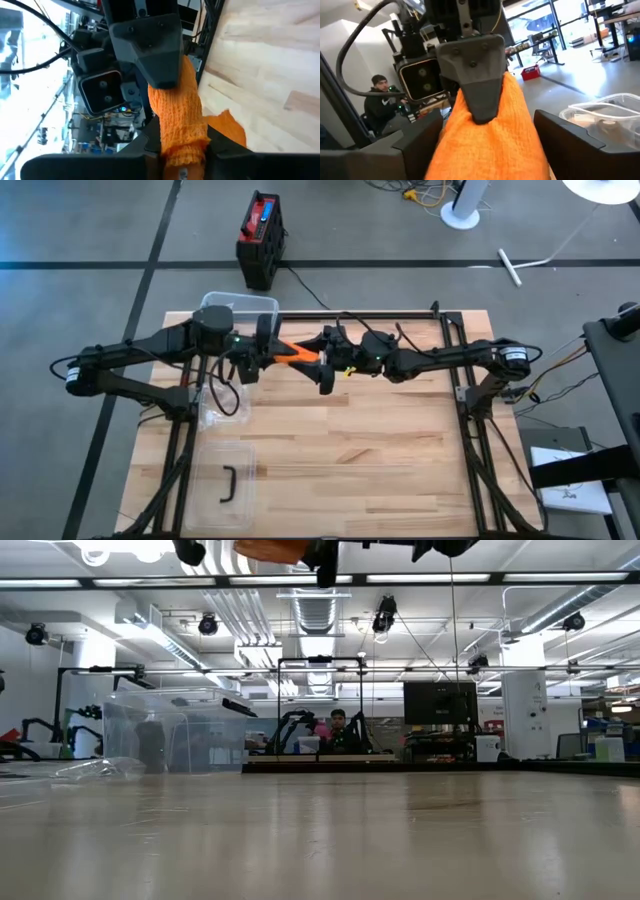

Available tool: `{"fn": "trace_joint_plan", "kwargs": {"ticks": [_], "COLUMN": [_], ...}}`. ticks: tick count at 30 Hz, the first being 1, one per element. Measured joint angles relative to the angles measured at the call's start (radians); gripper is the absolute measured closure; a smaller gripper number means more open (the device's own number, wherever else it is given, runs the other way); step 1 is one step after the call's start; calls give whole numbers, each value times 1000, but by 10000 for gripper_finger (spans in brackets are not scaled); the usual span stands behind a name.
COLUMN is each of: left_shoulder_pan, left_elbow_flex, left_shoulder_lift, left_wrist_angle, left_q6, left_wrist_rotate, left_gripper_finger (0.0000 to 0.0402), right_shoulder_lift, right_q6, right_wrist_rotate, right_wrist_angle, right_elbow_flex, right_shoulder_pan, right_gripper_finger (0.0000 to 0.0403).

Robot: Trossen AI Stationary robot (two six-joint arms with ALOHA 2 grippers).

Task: Roll bandage
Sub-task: Roll the orange bandage

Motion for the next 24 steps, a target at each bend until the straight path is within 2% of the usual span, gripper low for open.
{"fn": "trace_joint_plan", "kwargs": {"ticks": [9, 15, 19, 24], "left_shoulder_pan": [0, 0, 0, 0], "left_elbow_flex": [-2, -2, -3, -3], "left_shoulder_lift": [-3, -4, -3, -3], "left_wrist_angle": [53, 68, 100, 106], "left_q6": [117, 124, 46, -158], "left_wrist_rotate": [-4, -5, -7, -32], "left_gripper_finger": [354, 353, 340, 291], "right_shoulder_lift": [2, 2, 2, 1], "right_q6": [-3, -47, -96, -125], "right_wrist_rotate": [38, 45, 88, 104], "right_wrist_angle": [32, 37, 39, 38], "right_elbow_flex": [0, 0, 1, 1], "right_shoulder_pan": [5, 9, 20, 21], "right_gripper_finger": [136, 163, 198, 256]}}
